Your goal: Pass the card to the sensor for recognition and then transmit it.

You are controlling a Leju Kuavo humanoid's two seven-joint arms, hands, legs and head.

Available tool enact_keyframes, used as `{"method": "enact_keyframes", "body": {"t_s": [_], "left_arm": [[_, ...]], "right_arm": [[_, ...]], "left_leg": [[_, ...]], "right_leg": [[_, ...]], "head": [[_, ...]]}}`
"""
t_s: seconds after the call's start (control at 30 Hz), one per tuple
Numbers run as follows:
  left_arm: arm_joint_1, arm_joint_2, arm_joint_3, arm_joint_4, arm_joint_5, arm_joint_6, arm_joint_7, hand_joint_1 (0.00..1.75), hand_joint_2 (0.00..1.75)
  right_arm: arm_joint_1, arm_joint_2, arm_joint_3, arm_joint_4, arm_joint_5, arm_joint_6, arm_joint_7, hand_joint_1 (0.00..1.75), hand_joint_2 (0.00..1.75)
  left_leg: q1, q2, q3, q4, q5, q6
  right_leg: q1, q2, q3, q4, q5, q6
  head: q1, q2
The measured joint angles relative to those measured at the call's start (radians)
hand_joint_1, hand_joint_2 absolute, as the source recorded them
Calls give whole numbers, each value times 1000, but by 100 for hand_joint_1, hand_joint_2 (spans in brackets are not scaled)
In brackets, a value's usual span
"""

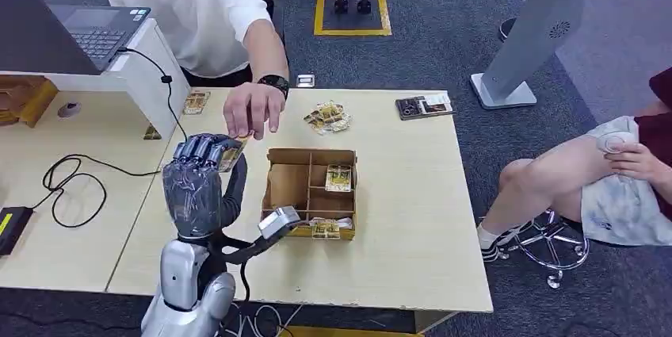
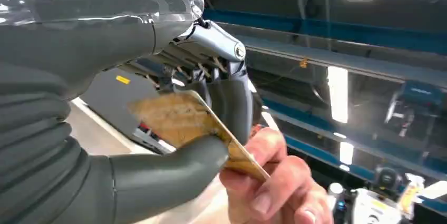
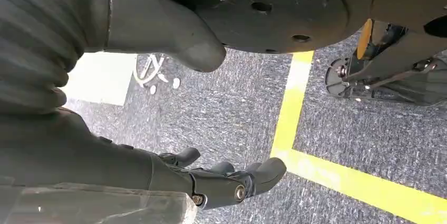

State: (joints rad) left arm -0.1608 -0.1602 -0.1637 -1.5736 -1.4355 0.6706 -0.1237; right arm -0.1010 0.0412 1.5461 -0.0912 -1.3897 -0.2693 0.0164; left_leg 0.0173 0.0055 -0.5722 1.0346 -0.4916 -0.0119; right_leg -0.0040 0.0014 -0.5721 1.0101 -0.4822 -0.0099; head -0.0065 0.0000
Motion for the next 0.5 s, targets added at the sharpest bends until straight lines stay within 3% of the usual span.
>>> {"method": "enact_keyframes", "body": {"t_s": [0.23, 0.5], "left_arm": [[1, -21, 2, 0, 24, 0, -75, 175, 175], [1, -31, 2, 0, 26, 0, -80, 175, 175]], "right_arm": [[1, 0, 0, 0, 0, -1, 0, 0, 175], [1, 0, 0, 0, 0, -1, 0, 0, 175]], "left_leg": [[0, 0, -1, 0, 0, 0], [0, 0, -1, 0, 0, 0]], "right_leg": [[0, 0, 0, 0, 0, 0], [0, -1, 0, 0, 0, 0]], "head": [[0, 0], [0, 0]]}}
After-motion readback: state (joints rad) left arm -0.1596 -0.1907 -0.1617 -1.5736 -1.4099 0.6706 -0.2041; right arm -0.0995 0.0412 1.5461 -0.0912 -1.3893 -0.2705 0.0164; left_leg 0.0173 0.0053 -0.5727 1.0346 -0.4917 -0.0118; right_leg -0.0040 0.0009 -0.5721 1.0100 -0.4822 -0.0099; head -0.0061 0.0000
